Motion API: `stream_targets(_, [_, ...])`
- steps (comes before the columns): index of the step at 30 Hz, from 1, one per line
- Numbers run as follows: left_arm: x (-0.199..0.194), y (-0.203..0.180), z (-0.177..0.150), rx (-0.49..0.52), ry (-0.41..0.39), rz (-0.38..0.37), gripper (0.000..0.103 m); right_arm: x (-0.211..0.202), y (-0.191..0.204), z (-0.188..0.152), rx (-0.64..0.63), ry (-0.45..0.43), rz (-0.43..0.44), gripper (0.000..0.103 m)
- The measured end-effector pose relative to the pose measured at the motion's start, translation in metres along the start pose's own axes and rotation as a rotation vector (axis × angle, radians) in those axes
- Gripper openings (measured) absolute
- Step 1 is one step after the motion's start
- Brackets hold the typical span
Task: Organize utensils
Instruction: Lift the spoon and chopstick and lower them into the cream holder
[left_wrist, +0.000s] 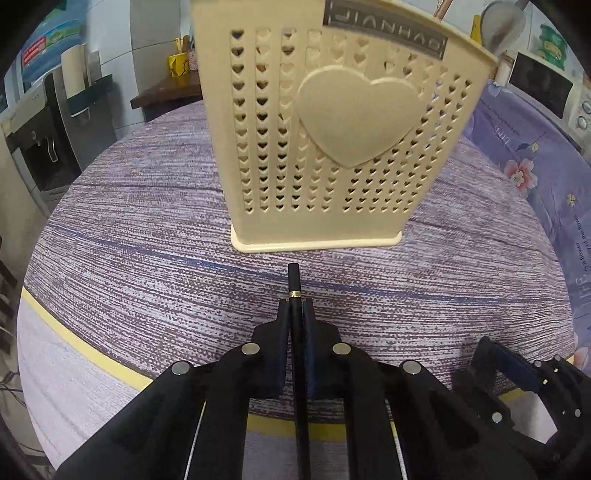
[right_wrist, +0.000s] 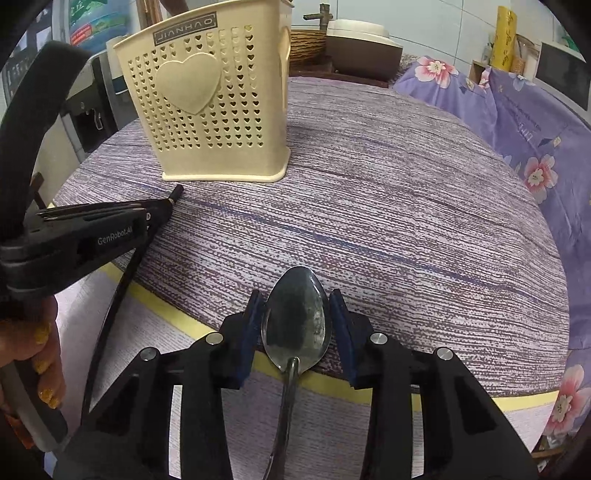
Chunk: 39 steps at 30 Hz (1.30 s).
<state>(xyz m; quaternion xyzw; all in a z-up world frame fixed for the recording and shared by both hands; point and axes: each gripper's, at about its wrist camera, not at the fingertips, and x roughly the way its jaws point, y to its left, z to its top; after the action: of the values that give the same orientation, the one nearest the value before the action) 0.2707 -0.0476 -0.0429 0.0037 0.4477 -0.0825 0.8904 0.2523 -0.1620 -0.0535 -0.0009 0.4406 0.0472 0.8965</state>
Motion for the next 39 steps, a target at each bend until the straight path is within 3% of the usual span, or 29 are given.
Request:
stream_targets(6, [-0.047,0.012,0.007,-0.039,-0.107,-0.091,0.009,-0.031,-0.013,0.008,0.030,-0.077,0.109,0.038])
stream_targets(15, [-0.139,0.027,0.021,-0.044,-0.315,-0.149,0.008,-0.093,-0.017,0.030,0.007,-0.169,0.217,0.038])
stream_targets(27, [-0.163,0.035,0.020,-0.040,-0.392,-0.178,0.008,-0.117,0.002,0.040,-0.075,-0.246,0.271,0.037])
stream_targets(33, [-0.192,0.042,0.041,-0.048,-0.461,-0.206,0.008,-0.142,0.011,0.067,-0.132,-0.373,0.306,0.037])
stream_targets(39, [-0.244,0.047,0.089,-0.042,-0.630,-0.211,0.008,-0.181,0.022,0.120,-0.179,-0.593,0.298,0.037])
